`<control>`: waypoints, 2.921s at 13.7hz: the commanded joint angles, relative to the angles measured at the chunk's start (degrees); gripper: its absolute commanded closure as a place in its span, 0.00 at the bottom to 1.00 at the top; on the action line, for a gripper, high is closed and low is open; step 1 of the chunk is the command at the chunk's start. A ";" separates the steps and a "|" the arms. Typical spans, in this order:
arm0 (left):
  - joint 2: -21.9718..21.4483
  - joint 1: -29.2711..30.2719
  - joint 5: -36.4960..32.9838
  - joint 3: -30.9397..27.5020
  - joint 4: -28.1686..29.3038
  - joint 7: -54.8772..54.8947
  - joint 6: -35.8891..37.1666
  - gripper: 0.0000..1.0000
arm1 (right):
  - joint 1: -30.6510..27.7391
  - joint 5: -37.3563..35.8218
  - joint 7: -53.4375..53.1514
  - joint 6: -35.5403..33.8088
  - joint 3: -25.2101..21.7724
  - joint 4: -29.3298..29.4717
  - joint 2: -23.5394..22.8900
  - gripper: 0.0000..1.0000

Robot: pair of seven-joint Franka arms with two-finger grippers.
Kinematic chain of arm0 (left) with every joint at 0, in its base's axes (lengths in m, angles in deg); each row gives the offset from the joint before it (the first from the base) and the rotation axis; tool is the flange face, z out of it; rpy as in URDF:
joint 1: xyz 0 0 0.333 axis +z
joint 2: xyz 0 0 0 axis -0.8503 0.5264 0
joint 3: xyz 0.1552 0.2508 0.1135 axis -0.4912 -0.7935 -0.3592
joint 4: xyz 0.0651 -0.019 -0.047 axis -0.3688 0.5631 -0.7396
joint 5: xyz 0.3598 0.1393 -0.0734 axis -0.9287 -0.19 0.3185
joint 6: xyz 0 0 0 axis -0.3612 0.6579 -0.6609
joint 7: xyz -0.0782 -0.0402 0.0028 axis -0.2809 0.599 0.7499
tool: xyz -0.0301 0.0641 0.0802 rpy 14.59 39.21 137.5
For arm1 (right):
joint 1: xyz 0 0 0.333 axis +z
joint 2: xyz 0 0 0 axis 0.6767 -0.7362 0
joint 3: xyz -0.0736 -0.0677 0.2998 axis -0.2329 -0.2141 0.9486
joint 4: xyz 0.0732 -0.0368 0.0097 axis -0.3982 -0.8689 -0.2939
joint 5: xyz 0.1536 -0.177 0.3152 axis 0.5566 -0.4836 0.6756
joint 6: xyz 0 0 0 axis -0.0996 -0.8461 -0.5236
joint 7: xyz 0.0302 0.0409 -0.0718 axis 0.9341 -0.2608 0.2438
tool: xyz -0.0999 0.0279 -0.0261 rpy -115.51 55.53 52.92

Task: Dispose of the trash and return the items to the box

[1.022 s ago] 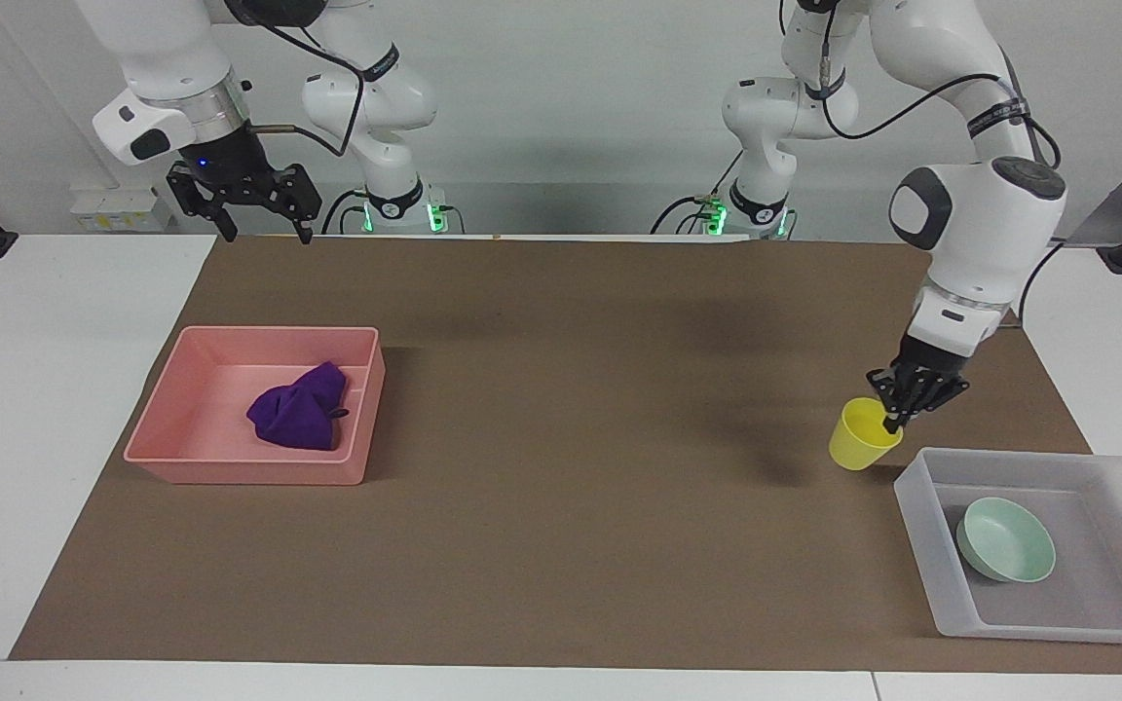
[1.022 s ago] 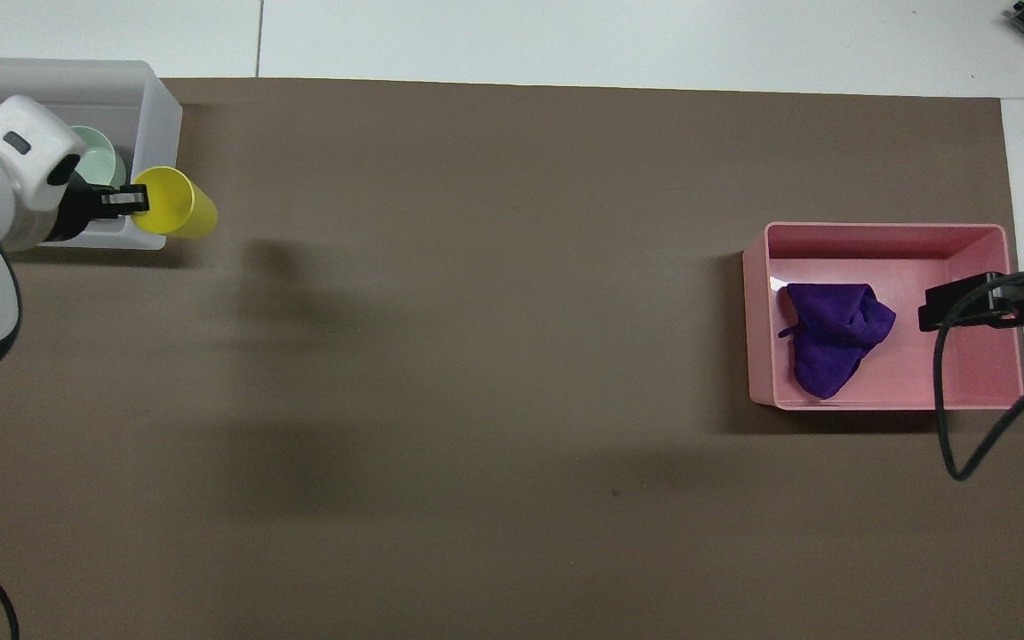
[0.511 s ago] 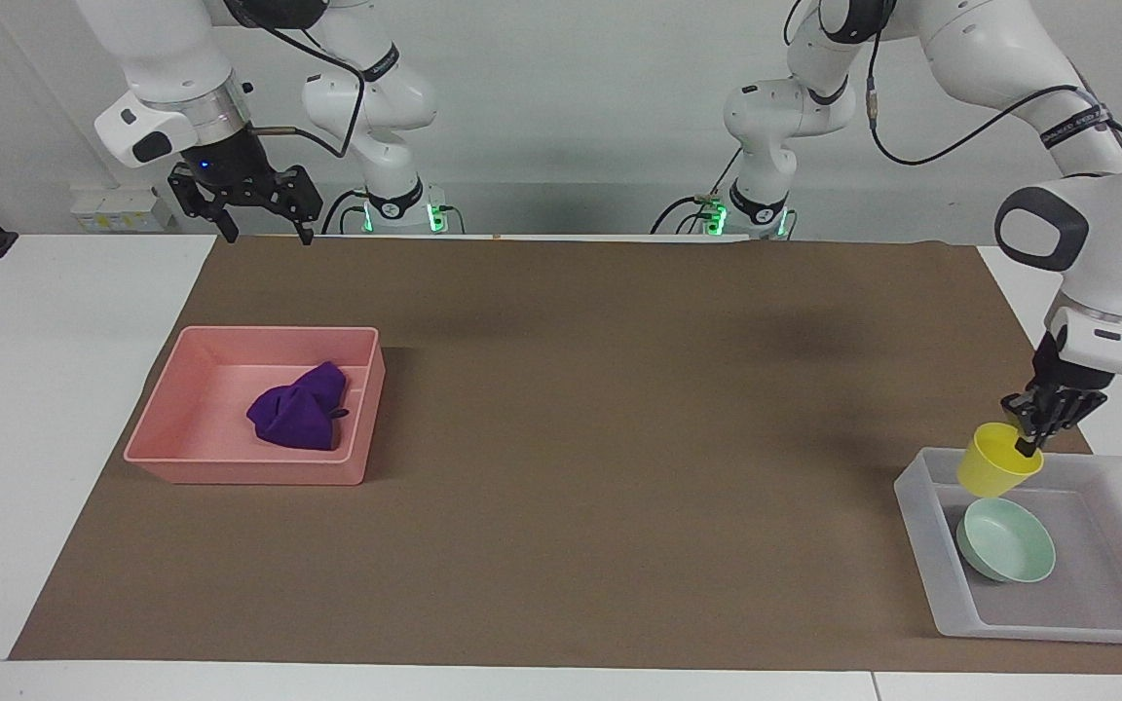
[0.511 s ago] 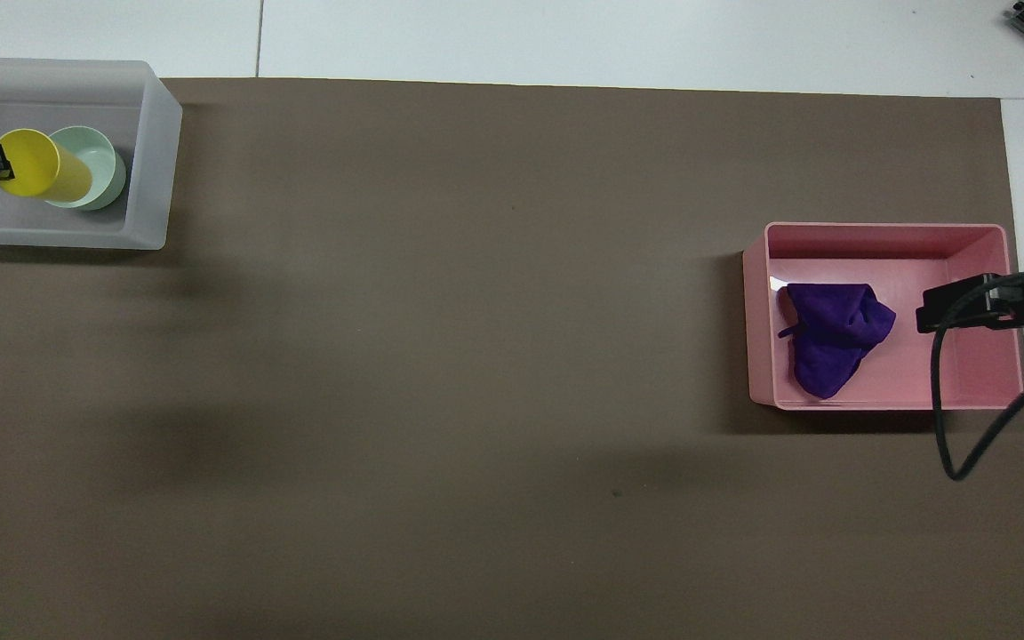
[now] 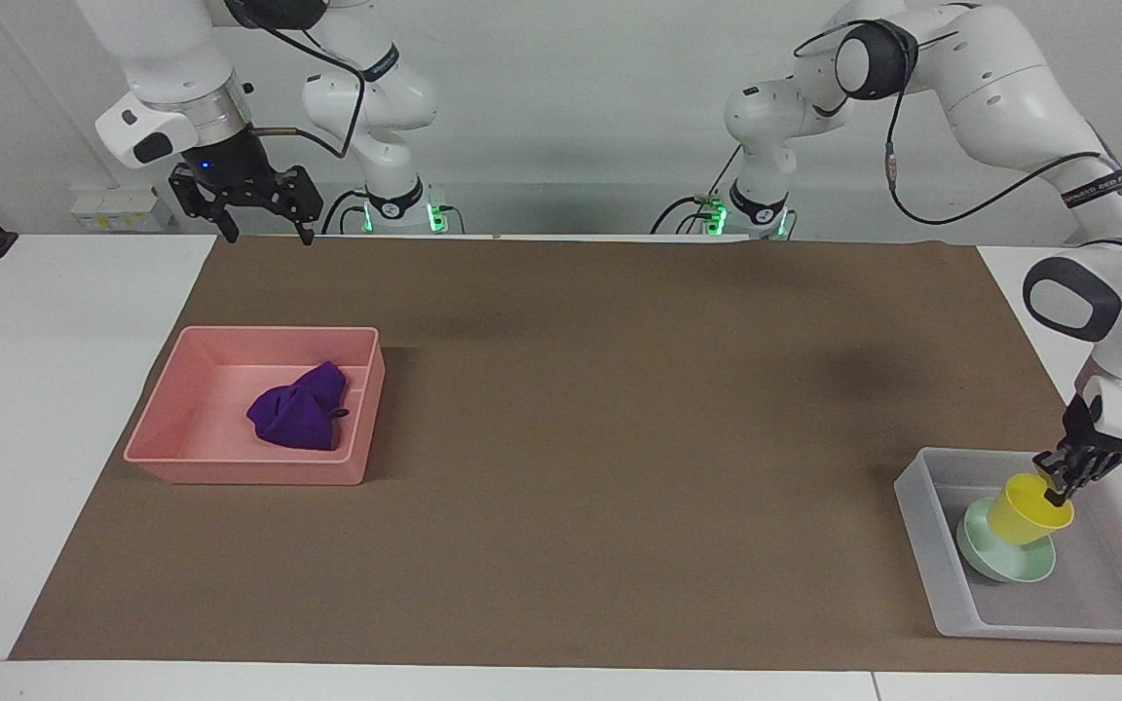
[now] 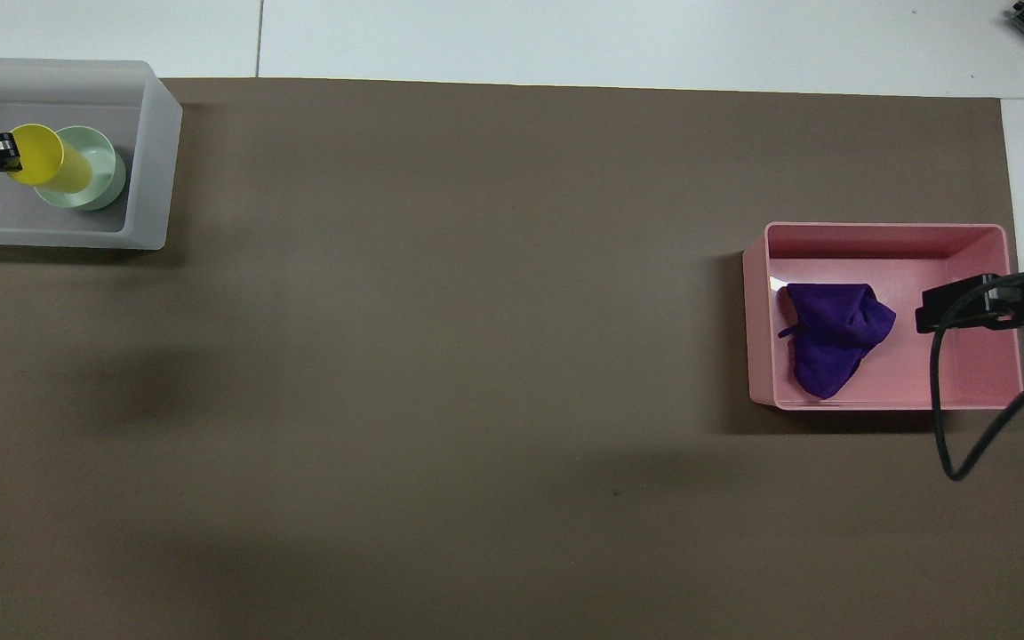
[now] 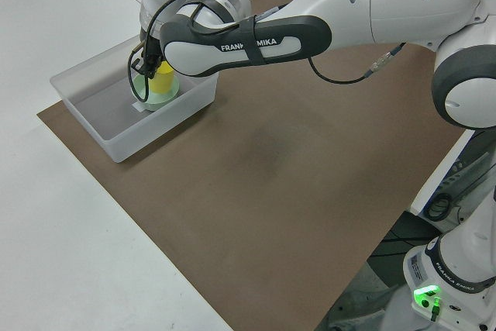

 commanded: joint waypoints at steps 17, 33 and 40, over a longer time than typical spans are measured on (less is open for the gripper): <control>-20.98 -6.79 0.25 0.37 17.79 13.11 9.33 0.00 | -1.10 -2.03 3.30 1.33 -0.21 -4.76 2.62 0.00; -30.07 -16.21 -4.40 0.99 7.90 6.69 36.66 0.00 | -1.10 -1.33 3.39 1.33 -0.21 -4.67 2.62 0.00; -31.82 -16.74 -4.58 0.81 12.10 6.08 35.97 0.00 | -1.10 -1.24 3.39 1.33 -0.21 -4.75 2.62 0.00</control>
